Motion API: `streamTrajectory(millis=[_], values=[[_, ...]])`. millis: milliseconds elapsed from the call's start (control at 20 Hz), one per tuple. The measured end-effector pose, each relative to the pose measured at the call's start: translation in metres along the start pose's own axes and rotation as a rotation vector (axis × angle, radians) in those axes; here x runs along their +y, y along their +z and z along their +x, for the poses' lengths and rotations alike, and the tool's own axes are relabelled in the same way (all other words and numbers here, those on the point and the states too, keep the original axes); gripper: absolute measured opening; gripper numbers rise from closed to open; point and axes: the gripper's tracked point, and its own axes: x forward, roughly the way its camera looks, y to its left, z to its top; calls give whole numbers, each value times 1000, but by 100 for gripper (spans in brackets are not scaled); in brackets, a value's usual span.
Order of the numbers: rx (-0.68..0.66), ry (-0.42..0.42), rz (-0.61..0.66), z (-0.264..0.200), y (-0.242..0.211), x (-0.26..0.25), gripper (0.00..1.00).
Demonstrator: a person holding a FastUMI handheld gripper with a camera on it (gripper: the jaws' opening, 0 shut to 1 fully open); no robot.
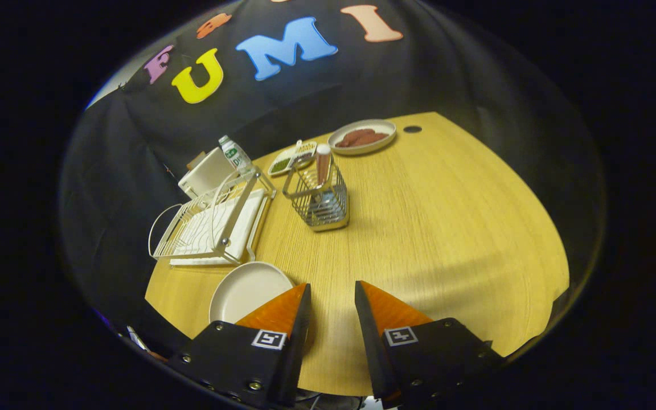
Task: Take the plate from the dish rack, then take the spoon from the basket and place it into the plate.
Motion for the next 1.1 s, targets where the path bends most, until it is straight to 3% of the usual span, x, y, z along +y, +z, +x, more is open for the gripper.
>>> streamTrajectory(millis=[250, 600, 1100], values=[[-316, -65, -129, -28, 79, -6, 48], [-576, -46, -197, -41, 144, 8, 48], [-641, -34, -282, 25, 147, 21, 48]])
